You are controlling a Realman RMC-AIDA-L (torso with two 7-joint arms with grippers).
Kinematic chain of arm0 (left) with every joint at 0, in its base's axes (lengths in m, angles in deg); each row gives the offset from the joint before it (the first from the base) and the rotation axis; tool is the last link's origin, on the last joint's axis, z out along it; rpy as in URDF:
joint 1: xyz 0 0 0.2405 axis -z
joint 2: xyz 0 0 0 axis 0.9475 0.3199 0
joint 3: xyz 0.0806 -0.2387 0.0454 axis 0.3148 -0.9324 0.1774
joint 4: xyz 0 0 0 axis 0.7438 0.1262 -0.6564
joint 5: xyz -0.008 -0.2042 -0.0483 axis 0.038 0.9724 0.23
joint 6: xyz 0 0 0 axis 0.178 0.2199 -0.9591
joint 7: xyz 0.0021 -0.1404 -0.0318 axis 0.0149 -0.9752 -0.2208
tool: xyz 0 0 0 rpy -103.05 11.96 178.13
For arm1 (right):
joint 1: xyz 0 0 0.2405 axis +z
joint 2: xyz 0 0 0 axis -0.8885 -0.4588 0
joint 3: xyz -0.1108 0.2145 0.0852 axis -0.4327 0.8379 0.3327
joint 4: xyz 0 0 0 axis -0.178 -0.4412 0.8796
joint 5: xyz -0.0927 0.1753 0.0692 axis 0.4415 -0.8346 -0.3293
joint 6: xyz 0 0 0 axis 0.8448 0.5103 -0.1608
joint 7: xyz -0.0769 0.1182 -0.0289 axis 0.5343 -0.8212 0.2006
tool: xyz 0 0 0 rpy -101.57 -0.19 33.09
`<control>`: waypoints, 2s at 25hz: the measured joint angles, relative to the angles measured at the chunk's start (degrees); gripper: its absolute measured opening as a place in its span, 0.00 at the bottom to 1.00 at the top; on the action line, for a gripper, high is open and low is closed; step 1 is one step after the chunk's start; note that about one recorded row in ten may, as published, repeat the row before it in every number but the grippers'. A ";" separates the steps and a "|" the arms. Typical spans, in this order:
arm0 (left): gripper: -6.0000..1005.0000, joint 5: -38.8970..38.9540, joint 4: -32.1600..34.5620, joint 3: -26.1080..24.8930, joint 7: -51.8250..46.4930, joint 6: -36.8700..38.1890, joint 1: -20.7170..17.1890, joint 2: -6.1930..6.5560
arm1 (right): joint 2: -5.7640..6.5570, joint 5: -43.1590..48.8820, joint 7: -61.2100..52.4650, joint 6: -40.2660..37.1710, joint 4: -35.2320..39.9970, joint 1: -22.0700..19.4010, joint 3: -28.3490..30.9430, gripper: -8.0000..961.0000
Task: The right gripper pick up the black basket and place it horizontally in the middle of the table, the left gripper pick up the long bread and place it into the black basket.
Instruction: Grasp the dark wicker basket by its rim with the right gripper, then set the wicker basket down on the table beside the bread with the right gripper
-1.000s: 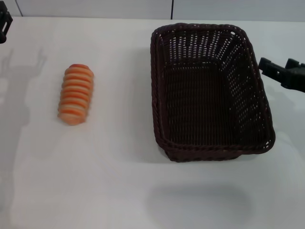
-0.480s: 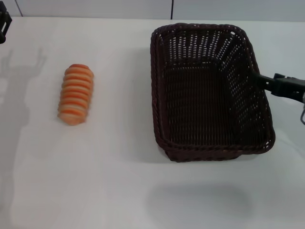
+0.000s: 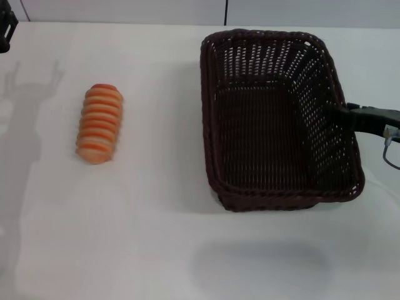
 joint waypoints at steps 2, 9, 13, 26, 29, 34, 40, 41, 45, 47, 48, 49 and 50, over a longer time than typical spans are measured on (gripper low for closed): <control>0.83 0.00 -0.16 0.00 0.11 0.00 0.16 0.01 | -0.10 -0.11 1.43 -0.07 0.69 -0.09 -0.34 0.70; 0.83 0.00 -0.59 0.00 0.09 -0.01 0.01 0.01 | 0.04 0.18 2.80 -2.14 2.89 -0.04 -0.16 0.48; 0.83 0.01 -0.61 0.00 0.11 -0.01 -0.01 0.01 | 0.19 0.30 3.98 -4.70 5.25 -0.34 0.60 0.34; 0.83 0.00 -0.61 -1.21 0.05 -0.30 0.26 0.01 | 0.37 0.37 12.13 -30.58 12.50 5.39 14.77 0.21; 0.83 0.00 -0.59 -1.30 0.04 -1.04 0.48 0.01 | 0.71 0.40 14.83 -35.93 11.76 9.22 18.15 0.21; 0.83 0.06 -0.58 -1.49 0.06 -2.06 0.78 0.01 | 1.65 0.43 19.20 -42.02 10.57 14.87 19.26 0.21; 0.83 0.18 -0.36 -2.04 0.01 -2.25 1.15 -0.05 | 0.74 -0.08 21.66 -48.40 9.13 21.40 19.00 0.21; 0.83 0.18 -0.36 -2.04 0.01 -2.25 1.15 -0.05 | 0.41 -0.15 21.92 -49.41 9.33 22.21 18.84 0.21; 0.83 0.19 -0.54 -2.10 -0.01 -2.72 1.60 -0.09 | 0.03 -0.47 22.62 -51.99 9.12 24.65 18.03 0.21; 0.83 0.18 -0.55 -2.10 -0.01 -2.77 1.73 -0.12 | 0.11 -0.48 23.12 -52.35 7.81 25.64 17.85 0.21; 0.83 0.18 -0.55 -2.10 -0.01 -2.77 1.73 -0.12 | 0.18 -0.35 23.52 -52.52 6.66 26.19 17.83 0.21; 0.83 0.18 -0.57 -2.12 -0.02 -2.79 1.85 -0.19 | 0.25 -0.04 23.91 -52.70 5.57 26.75 17.83 0.21; 0.83 0.18 -0.57 -2.12 -0.02 -2.79 1.85 -0.19 | 0.32 0.40 24.29 -52.81 4.23 27.45 17.83 0.21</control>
